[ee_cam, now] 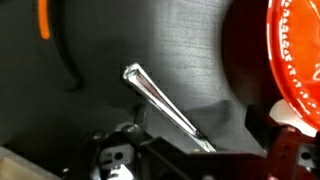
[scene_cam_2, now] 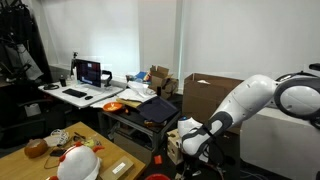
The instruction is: Move one fork towards you
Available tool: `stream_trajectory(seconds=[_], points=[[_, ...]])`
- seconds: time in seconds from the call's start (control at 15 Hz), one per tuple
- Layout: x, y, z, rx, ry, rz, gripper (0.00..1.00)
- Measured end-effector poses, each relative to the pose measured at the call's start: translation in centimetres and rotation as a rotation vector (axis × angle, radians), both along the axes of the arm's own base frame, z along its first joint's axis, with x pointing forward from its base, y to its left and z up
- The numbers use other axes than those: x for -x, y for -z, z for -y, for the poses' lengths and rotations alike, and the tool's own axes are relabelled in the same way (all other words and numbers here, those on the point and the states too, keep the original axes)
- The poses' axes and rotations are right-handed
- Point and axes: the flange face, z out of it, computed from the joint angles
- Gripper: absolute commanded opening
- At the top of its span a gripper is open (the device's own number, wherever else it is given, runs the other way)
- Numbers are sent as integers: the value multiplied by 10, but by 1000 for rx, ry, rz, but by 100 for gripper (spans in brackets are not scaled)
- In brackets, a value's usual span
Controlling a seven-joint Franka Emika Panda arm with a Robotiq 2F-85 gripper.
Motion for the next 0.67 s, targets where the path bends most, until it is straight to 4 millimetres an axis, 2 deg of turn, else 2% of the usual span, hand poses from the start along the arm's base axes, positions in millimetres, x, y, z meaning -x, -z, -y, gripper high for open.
stream_trajectory(seconds=[0.27,0.33,0.4,0.47,0.67], points=[[2,7,4,12,-17,10,100],[2,9,4,12,-16,13,75],[3,10,5,13,-16,15,74],[3,12,6,14,-15,19,68],[1,12,8,16,-14,30,44]])
